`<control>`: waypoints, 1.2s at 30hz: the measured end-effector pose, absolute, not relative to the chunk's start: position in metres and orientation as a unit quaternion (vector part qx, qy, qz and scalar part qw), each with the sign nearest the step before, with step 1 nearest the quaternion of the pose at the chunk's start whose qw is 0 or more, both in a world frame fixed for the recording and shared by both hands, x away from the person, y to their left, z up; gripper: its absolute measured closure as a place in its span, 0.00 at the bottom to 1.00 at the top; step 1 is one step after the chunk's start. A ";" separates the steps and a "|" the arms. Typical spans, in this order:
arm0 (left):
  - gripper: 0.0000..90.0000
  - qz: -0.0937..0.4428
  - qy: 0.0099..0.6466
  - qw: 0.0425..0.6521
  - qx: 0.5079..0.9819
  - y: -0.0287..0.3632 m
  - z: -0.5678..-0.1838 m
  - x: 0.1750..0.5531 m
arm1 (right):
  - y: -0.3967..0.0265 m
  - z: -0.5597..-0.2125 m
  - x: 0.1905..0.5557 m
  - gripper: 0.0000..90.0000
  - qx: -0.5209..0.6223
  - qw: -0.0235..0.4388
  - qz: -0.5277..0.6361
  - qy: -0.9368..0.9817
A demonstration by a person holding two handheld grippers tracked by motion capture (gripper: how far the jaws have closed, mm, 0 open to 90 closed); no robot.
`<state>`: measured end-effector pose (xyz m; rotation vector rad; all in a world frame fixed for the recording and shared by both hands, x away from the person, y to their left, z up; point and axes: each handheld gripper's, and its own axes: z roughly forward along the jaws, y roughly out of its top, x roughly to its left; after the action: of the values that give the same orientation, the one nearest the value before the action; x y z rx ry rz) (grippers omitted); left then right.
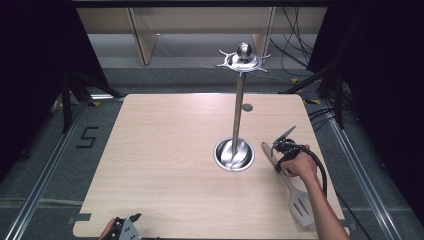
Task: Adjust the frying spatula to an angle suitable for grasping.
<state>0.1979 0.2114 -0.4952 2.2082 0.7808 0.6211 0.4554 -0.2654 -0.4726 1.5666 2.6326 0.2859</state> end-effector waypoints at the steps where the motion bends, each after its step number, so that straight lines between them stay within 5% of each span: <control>1: 0.17 0.242 0.320 0.352 0.846 0.210 -0.497 0.195 | -0.265 -0.473 0.455 0.83 0.506 0.032 0.093 0.857; 14: 0.17 0.239 0.323 0.357 0.843 0.209 -0.498 0.196 | -0.275 -0.458 0.442 0.85 0.478 0.023 0.167 0.862; 36: 0.17 0.246 0.321 0.349 0.846 0.210 -0.497 0.197 | -0.289 -0.412 0.392 0.85 0.420 0.101 0.326 0.841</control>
<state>0.1968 0.2104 -0.4971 2.1916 0.8319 0.6366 0.3915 -0.2891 -0.4119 1.2409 2.4843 0.9645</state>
